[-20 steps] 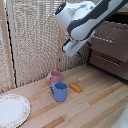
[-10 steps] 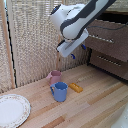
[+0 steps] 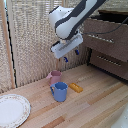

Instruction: Propose to navigate your clamp on the clench of the first drawer. Use gentle force to register to the cabinet. Send posterior your swing mandate till over it lurks, a cup of pink essence. Fortify your grip after aiming concentric with the pink cup’s periphery. Manoeuvre the pink towards the cabinet's top. Drop your compression till the cup is resting inside.

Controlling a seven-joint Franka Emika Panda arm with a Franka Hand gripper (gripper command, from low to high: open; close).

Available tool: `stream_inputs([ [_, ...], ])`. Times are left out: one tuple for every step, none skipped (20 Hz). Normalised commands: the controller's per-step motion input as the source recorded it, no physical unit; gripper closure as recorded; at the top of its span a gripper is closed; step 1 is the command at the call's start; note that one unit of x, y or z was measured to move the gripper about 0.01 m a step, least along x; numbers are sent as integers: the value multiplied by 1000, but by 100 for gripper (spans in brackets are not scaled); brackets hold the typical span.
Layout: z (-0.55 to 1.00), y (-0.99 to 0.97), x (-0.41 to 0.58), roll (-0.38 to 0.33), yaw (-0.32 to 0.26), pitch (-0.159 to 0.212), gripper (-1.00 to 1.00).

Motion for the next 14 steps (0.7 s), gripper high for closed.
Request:
stream_inputs([
  [0, 271, 437, 304, -115, -26, -100],
  [-11, 269, 443, 301, -116, -24, -100],
  [-91, 254, 471, 291, -117, -27, -100],
  [-206, 220, 566, 256, -114, -26, -100],
  [-220, 83, 611, 205, -101, -44, -100],
  [-226, 40, 643, 154, -102, -49, -100],
  [-209, 0, 657, 140, -106, -45, -100],
  [-243, 0, 663, 110, -107, -30, -100],
  [-180, 0, 660, 76, -92, -15, -100],
  [-140, -77, 669, 61, -64, 0, -100],
  [-149, -163, 611, 32, -32, 0, -100],
  [-123, -180, 597, 13, -21, 0, -100],
  [-134, -137, 577, 11, -16, 0, -100],
  [-160, -140, 543, 7, -9, 0, -100],
])
